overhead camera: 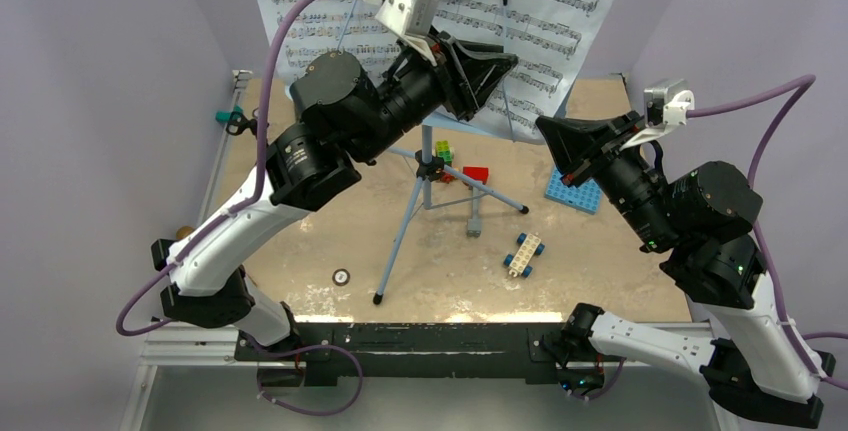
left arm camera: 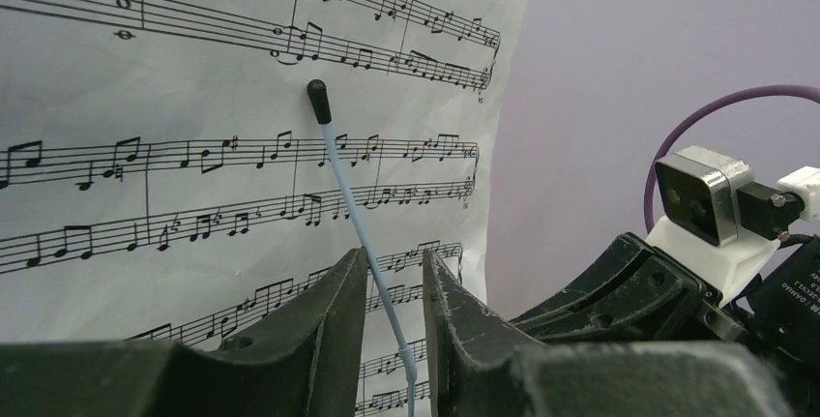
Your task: Pack up the instrument practice props
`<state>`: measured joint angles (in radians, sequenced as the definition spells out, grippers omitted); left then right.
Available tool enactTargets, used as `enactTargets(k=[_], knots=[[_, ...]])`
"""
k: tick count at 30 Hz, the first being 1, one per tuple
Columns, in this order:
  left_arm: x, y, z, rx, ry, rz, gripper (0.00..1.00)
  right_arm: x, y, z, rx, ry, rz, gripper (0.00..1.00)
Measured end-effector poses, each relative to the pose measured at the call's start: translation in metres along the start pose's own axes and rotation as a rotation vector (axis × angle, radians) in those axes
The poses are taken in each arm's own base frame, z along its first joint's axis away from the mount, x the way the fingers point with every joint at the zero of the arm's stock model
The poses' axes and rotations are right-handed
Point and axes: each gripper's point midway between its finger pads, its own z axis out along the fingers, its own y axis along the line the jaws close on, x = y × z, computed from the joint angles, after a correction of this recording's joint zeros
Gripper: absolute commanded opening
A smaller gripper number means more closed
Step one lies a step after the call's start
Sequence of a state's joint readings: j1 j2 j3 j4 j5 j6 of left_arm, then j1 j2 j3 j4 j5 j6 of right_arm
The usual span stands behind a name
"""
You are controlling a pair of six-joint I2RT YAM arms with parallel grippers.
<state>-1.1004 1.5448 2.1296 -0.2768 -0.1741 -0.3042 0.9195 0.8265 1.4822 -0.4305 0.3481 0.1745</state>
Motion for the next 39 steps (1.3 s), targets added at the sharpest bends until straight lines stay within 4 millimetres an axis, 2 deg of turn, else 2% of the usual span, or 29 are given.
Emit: enactTargets(k=[4,8,12,14,18,20,22,31,39], knots=[[0.0005,-0.0003,0.0009,0.003,-0.001,0.000,0.25,0.0006,-0.0002,-0.0002,0.000,0.002,-0.001,0.00],[-0.0001,-0.0008,0.0013,0.005,-0.004,-0.003,0.06,0.0006,-0.0002,-0.0002,0.000,0.002,-0.001,0.00],[0.0004,-0.0016,0.0027,0.011,-0.016,-0.011,0.02,0.0003,-0.0004,-0.0008,0.001,0.002,-0.001,0.00],[0.0016,-0.0019,0.0027,0.014,-0.019,-0.013,0.06,-0.0003,-0.0006,-0.0015,0.000,0.000,0.000,0.00],[0.0019,-0.0029,0.0025,0.020,-0.022,-0.018,0.35,-0.0003,-0.0006,-0.0015,0.000,0.000,0.000,0.00],[0.0007,-0.0040,0.0023,0.023,-0.028,-0.024,0.39,-0.0003,-0.0006,-0.0015,0.000,0.000,0.000,0.00],[0.0014,-0.0025,0.0014,0.016,-0.026,-0.026,0.39,-0.0003,-0.0006,-0.0015,0.000,0.000,0.000,0.00],[0.0039,0.0009,0.0018,0.001,-0.020,-0.025,0.25,-0.0003,-0.0005,-0.0015,0.000,0.000,0.000,0.00],[0.0053,-0.0005,0.0024,0.009,-0.017,-0.024,0.19,-0.0002,-0.0005,-0.0015,0.000,0.000,0.000,0.00]])
